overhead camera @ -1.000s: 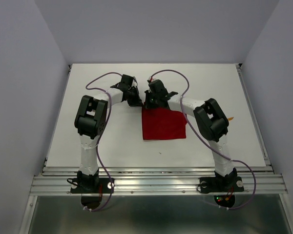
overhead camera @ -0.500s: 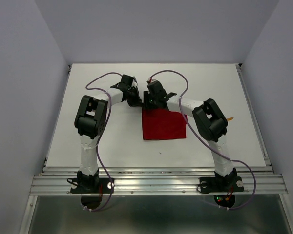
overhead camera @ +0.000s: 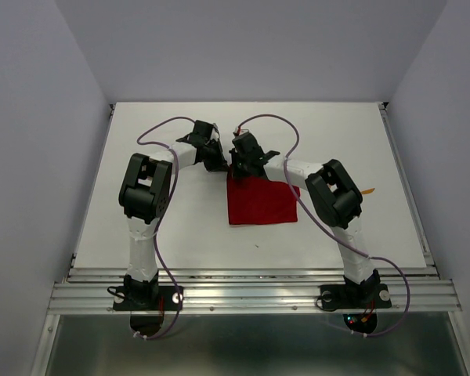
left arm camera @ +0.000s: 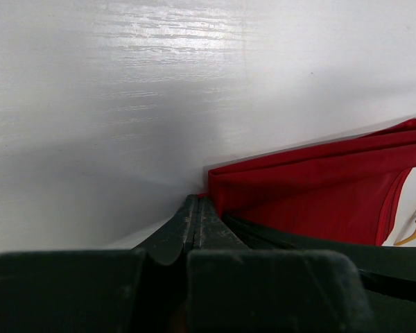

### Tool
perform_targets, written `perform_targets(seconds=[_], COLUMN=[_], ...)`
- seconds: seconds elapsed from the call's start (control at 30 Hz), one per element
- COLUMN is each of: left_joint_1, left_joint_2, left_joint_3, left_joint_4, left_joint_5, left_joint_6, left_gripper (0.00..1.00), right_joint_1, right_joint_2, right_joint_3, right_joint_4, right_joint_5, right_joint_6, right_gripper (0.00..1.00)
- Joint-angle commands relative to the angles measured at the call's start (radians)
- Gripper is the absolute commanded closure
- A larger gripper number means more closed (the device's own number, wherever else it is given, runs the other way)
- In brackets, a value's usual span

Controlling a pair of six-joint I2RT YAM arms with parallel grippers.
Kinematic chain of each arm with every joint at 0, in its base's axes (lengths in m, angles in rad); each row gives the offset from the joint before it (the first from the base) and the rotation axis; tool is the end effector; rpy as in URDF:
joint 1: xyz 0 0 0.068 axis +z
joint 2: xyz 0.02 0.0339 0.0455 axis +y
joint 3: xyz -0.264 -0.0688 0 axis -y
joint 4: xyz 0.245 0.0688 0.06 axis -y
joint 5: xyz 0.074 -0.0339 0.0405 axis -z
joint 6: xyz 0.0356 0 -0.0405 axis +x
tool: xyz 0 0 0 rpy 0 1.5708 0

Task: Fold the napkin into a case and place the utensils inside
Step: Smooth out the lower triangle-folded napkin at the center of the board.

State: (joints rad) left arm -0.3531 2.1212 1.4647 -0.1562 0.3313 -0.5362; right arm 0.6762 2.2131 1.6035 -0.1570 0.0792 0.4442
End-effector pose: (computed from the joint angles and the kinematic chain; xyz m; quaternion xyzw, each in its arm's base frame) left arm 0.4302 -0.1709 0.1583 -0.0230 0.9180 -0.2953 0.2636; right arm 0.3857 0.3059 0.1579 -0.0910 0.9151 0.1769 0.3506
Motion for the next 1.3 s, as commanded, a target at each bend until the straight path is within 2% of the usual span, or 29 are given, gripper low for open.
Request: perform_targets(seconds=[0.0,0.47,0.83,1.2,1.23,1.27], left_joint_1=[0.002,0.006,0.008,0.008,0.008,0.008], left_joint_2=[-0.029,-0.024,-0.033,-0.046,-0.047,-0.050], left_joint_3=[-0.030,-0.032,-0.027,-0.035,-0.032,-0.030], left_joint_4=[-0.059,-0.060,-0.063,-0.066,-0.077,-0.083], left_joint_5=[-0.009,-0.009,-0.009,-0.024,-0.032,-0.049], left_joint_6=[0.019,0.021,0.022,0.019,0.018,0.018], left_gripper=[1.00,1.00,1.00,1.00,1.00,1.00], right_joint_1=[0.011,0.020,0.029,0.039,0.039,0.039], right_joint_2=[-0.044,-0.122,-0.056,-0.023,-0.026,-0.036], right_joint_3=[-0.002,-0.033,-0.010,0.001,-0.001,-0.004], right_joint_4=[0.004,0.073,0.082,0.082,0.082,0.083], right_joint_5=[0.021,-0.025,-0.107,-0.098,-0.095,-0.091], right_joint_6=[-0.009,-0.002,0.019,0.021,0.022,0.022], right_gripper=[0.99,0.99,0.99,0.99,0.99,0.91])
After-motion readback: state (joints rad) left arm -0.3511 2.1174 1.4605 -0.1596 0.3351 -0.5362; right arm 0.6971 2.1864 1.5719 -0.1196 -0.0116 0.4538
